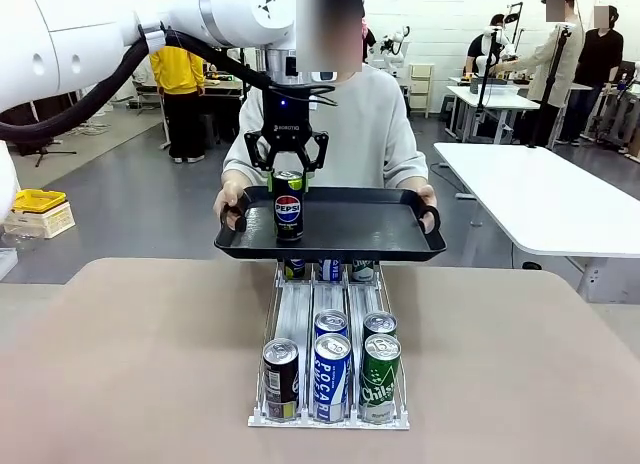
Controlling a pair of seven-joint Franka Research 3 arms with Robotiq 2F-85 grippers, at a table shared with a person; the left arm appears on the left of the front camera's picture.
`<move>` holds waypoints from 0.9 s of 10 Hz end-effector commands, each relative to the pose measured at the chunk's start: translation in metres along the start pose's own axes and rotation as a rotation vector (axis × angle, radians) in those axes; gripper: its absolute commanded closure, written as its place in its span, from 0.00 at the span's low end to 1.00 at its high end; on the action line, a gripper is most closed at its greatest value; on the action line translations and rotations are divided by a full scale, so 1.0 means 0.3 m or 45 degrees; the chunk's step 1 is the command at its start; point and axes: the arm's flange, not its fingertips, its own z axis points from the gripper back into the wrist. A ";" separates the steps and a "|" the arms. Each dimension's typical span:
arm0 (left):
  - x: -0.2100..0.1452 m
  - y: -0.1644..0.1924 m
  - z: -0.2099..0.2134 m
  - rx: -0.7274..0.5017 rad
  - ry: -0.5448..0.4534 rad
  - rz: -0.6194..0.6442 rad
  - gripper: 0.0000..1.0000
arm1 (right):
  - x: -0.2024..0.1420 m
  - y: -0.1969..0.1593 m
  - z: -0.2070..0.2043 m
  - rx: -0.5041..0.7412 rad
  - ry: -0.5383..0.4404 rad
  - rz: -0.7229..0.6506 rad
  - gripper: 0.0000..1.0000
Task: Retrieve and hand over the desired beverage to the person.
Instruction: Place the picked can on the Handle tray extended by the person.
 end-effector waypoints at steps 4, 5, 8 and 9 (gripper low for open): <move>0.027 -0.020 0.016 0.051 -0.014 -0.058 0.00 | 0.002 -0.004 -0.002 0.025 -0.003 0.007 0.00; 0.024 -0.019 0.015 0.054 -0.016 -0.059 0.00 | 0.002 -0.004 -0.002 0.025 -0.003 0.007 0.00; 0.025 -0.019 0.021 0.056 -0.011 -0.064 0.00 | 0.002 -0.004 -0.002 0.025 -0.003 0.007 0.00; 0.017 -0.021 0.018 0.055 -0.013 -0.061 0.00 | 0.002 -0.004 -0.002 0.025 -0.003 0.007 0.00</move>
